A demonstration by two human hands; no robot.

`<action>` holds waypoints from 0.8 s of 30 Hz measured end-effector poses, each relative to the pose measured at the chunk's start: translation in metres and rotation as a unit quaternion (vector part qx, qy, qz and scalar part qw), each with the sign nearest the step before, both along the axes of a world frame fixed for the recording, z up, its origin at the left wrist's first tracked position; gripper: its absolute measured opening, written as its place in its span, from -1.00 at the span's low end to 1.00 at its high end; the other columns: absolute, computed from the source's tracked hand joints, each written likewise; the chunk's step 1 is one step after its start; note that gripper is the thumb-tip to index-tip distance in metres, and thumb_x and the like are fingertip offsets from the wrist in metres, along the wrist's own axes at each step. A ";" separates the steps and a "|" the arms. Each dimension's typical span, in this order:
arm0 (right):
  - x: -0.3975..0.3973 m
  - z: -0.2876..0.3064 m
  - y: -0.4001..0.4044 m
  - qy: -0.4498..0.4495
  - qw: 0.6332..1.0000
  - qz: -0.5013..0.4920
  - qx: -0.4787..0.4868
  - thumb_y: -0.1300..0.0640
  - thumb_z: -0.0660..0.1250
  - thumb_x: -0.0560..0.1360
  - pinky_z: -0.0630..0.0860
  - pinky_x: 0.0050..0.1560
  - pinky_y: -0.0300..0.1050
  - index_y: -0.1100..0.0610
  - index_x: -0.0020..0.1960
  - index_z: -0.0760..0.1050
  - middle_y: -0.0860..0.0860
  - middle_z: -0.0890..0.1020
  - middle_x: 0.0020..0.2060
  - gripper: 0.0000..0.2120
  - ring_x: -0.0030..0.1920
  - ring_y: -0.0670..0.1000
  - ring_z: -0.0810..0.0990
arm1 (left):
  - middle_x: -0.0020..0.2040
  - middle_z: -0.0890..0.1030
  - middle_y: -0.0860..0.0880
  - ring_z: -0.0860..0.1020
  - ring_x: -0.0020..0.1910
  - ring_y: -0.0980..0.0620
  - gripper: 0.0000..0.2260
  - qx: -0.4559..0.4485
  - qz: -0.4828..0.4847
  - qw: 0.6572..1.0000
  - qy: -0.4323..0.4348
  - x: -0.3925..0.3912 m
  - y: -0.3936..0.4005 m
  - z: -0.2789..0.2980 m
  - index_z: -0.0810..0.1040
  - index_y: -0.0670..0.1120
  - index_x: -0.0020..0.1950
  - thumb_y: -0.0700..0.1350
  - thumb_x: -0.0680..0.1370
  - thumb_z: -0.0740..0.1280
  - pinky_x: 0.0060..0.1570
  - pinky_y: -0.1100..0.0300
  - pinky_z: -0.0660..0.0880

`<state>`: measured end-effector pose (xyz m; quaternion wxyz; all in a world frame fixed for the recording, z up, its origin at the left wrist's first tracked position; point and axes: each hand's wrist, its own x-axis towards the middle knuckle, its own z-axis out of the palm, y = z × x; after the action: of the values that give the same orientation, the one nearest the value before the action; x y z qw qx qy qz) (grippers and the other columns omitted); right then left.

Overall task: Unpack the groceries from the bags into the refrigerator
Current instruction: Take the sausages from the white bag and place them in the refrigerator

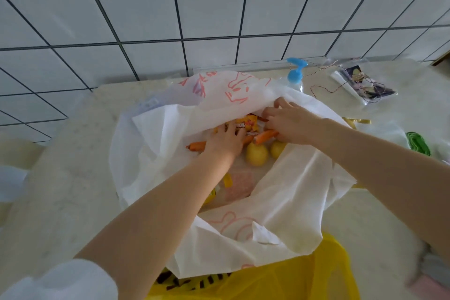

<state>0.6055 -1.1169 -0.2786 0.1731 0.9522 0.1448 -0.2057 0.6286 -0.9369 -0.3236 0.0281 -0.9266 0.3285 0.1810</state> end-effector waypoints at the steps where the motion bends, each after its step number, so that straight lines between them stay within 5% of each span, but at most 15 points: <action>1: 0.001 -0.002 -0.001 0.000 1.000 0.013 0.011 0.02 0.16 0.55 0.30 0.28 -0.06 -0.12 0.21 0.50 -0.15 0.33 0.35 -0.72 0.24 0.13 0.26 | 0.53 0.11 -0.19 0.15 0.48 -0.25 -0.60 -0.005 0.000 1.000 0.003 -0.002 0.001 0.000 0.16 -0.10 0.51 -0.13 0.66 0.09 0.31 -0.08 0.33; 11: -0.001 0.001 0.002 0.008 1.000 0.003 -0.010 -0.01 0.18 0.53 0.18 0.43 0.15 -0.26 0.25 0.44 -0.06 0.10 0.51 -0.68 0.45 0.25 0.07 | 0.35 0.30 -0.27 0.30 0.30 -0.24 -0.50 0.020 -0.010 1.000 -0.013 -0.032 0.024 0.003 0.21 -0.12 0.44 -0.20 0.55 0.31 0.03 0.00 0.41; 18: 0.012 -0.002 0.019 0.061 0.995 -0.036 -0.066 -0.02 0.23 0.54 0.01 0.46 0.21 -0.27 0.38 0.33 0.01 0.09 0.52 -0.57 0.49 0.29 -0.02 | 0.49 0.10 -0.36 0.23 0.39 -0.33 -0.47 0.038 0.016 0.999 -0.006 -0.041 0.019 -0.001 0.13 -0.06 0.48 -0.12 0.58 0.29 0.23 -0.11 0.38; 24: 0.008 0.004 0.016 0.085 0.996 -0.024 0.001 0.04 0.19 0.54 0.11 0.41 0.17 -0.32 0.37 0.32 -0.12 0.13 0.49 -0.55 0.42 0.23 0.11 | 0.52 0.07 -0.32 0.21 0.41 -0.32 -0.48 0.013 0.018 1.000 0.002 -0.041 0.025 -0.001 0.12 -0.03 0.51 -0.14 0.61 0.25 0.23 -0.09 0.39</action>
<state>0.6140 -1.1012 -0.2741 0.1538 0.9347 0.1364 -0.2900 0.5878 -0.9115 -0.3247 0.0365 -0.9317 0.3090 0.1876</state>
